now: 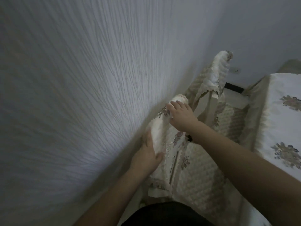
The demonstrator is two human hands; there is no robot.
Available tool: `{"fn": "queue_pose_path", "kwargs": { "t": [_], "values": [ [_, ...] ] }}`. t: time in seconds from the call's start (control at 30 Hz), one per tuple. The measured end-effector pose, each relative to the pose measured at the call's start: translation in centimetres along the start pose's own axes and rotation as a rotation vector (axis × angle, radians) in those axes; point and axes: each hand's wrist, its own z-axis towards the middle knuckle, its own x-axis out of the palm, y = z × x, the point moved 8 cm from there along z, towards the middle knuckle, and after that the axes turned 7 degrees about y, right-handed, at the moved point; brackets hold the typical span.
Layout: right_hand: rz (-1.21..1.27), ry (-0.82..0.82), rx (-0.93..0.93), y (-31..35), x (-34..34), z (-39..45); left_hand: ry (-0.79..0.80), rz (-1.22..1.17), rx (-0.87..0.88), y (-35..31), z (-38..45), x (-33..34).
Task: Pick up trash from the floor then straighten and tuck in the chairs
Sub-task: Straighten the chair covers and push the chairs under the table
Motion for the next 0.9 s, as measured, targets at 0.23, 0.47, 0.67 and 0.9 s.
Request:
{"fn": "queue_pose_path", "kwargs": {
  "t": [0.23, 0.47, 0.67, 0.9],
  "values": [
    [-0.078, -0.068, -0.176, 1.1, 1.4, 2.4, -0.07, -0.002, -0.053, -0.2, -0.8, -0.1],
    [-0.021, -0.246, -0.277, 0.7, 0.4, 1.7, -0.106, -0.076, -0.124, 0.0, -1.2, 0.7],
    [-0.041, -0.318, -0.273, 0.2, -0.4, 1.8, -0.154, -0.107, -0.172, 0.6, -1.4, 0.7],
    [-0.181, -0.292, -0.272, 0.3, -1.0, 2.1, -0.179, -0.134, -0.264, 2.7, -2.3, 0.6]
  ]
}}
